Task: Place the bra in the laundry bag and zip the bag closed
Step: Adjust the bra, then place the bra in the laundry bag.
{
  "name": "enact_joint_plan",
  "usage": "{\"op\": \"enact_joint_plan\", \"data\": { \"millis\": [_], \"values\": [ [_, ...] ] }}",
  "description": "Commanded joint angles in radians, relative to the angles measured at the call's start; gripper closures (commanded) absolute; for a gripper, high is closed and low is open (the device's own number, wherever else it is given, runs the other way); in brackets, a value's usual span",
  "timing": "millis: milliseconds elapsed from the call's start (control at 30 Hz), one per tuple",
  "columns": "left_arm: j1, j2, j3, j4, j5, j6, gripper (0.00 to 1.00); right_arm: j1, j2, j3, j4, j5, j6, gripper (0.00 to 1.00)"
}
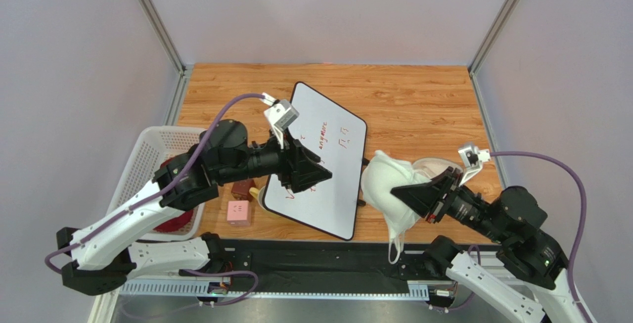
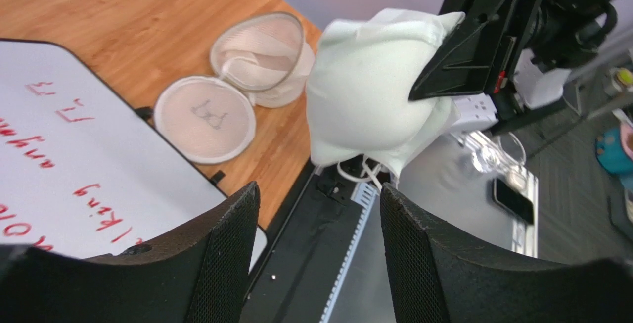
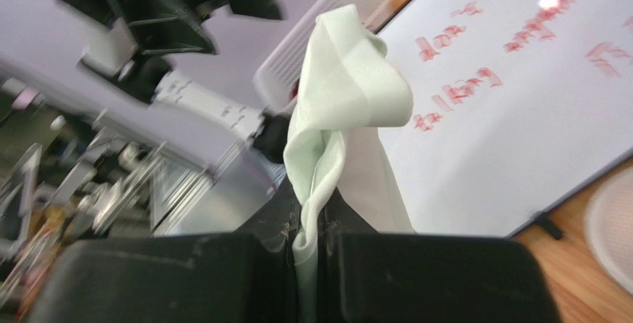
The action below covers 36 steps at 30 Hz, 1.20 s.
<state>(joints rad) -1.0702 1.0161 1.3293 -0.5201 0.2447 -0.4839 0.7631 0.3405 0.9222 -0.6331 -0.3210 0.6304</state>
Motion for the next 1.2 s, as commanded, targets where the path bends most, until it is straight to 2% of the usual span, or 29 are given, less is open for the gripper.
{"op": "enact_joint_plan", "data": {
  "millis": [0, 133, 167, 233, 267, 400, 467, 533, 567, 600, 733, 800, 867, 1067, 1167],
  "values": [
    [0.013, -0.042, -0.056, 0.048, -0.191, -0.080, 0.36, 0.001, -0.066, 0.049, -0.140, 0.483, -0.038, 1.00],
    [0.013, 0.051, -0.077, 0.095, -0.151, -0.120, 0.50, 0.001, -0.043, 0.089, -0.166, 0.713, -0.098, 1.00],
    [0.013, 0.102, -0.082, 0.130, -0.148, -0.133, 0.51, 0.001, 0.001, 0.102, -0.186, 0.826, -0.109, 1.00],
    [0.015, 0.168, -0.067, 0.158, -0.124, -0.162, 0.51, 0.001, 0.064, 0.150, -0.220, 0.926, -0.170, 1.00],
    [0.022, 0.249, -0.044, 0.161, -0.111, -0.163, 0.50, 0.001, 0.089, 0.162, -0.218, 1.010, -0.188, 1.00],
    [0.061, 0.476, 0.099, 0.125, -0.061, -0.151, 0.47, -0.001, 0.237, 0.207, -0.134, 1.154, -0.296, 1.00],
    [0.093, 0.614, 0.217, 0.074, 0.034, -0.192, 0.50, -0.002, 0.287, 0.216, -0.108, 1.221, -0.350, 1.00],
    [0.102, 0.682, 0.276, 0.101, 0.094, -0.197, 0.48, -0.036, 0.319, 0.193, -0.054, 1.220, -0.374, 1.00],
    [0.102, 0.738, 0.292, 0.124, 0.103, -0.203, 0.48, -0.060, 0.324, 0.181, -0.033, 1.165, -0.371, 1.00],
    [0.101, 0.766, 0.313, 0.138, 0.107, -0.211, 0.48, -0.133, 0.331, 0.175, -0.019, 1.133, -0.362, 1.00],
    [0.082, 0.933, 0.404, 0.059, -0.008, -0.240, 0.48, -0.362, 0.402, 0.161, -0.025, 0.891, -0.301, 1.00],
    [0.076, 0.976, 0.424, 0.063, -0.024, -0.271, 0.48, -0.451, 0.433, 0.158, -0.034, 0.855, -0.288, 1.00],
    [0.056, 1.026, 0.432, 0.075, -0.074, -0.280, 0.46, -0.488, 0.459, 0.139, -0.027, 0.817, -0.294, 1.00],
    [-0.002, 1.119, 0.484, 0.120, -0.111, -0.230, 0.45, -0.501, 0.430, -0.011, 0.255, 0.743, -0.369, 1.00],
    [-0.013, 1.132, 0.453, 0.167, -0.085, -0.212, 0.44, -0.501, 0.414, -0.072, 0.374, 0.732, -0.411, 1.00]
  ]
}}
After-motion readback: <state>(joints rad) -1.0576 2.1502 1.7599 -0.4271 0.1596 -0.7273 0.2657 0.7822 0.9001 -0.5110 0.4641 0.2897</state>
